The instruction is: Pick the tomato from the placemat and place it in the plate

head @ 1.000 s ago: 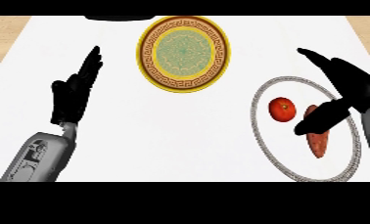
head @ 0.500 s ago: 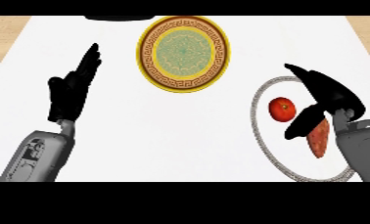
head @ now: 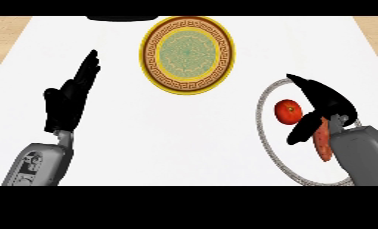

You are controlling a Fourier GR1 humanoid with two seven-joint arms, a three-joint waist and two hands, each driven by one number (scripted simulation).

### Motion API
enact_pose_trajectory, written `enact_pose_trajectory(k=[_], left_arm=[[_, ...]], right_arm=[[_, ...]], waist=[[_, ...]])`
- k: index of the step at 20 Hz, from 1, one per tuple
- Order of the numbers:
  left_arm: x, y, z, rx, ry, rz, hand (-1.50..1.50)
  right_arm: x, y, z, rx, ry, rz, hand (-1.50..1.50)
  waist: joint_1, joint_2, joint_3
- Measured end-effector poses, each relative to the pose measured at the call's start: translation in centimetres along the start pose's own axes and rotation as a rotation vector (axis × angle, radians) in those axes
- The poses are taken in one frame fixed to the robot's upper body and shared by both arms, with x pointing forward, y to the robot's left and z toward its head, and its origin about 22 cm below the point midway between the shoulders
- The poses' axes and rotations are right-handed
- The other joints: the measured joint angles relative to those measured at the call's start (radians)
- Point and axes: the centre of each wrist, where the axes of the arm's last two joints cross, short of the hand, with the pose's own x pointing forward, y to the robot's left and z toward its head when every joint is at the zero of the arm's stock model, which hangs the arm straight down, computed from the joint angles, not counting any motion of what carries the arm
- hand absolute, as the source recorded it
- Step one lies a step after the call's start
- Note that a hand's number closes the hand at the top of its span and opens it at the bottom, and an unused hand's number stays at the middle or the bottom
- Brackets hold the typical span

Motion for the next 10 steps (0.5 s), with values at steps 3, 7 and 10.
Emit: enact_pose_trajectory(k=[3,7,10], left_arm=[[-0.1,0.1,-0.4,0.002,0.000,0.003,0.00],[-0.2,0.2,-0.5,0.000,0.004,0.005,0.00],[-0.3,0.1,-0.4,0.000,-0.002,0.011,0.00]], right_arm=[[-0.4,0.1,-0.9,0.009,0.008,0.004,1.50],[-1.1,0.2,-1.1,-0.039,-0.025,0.014,1.50],[-0.9,0.7,-1.7,-0.073,-0.033,0.019,1.50]], waist=[[0.000,0.000,0.000],[-0.002,0.000,-0.001],[-0.001,-0.001,-0.001]])
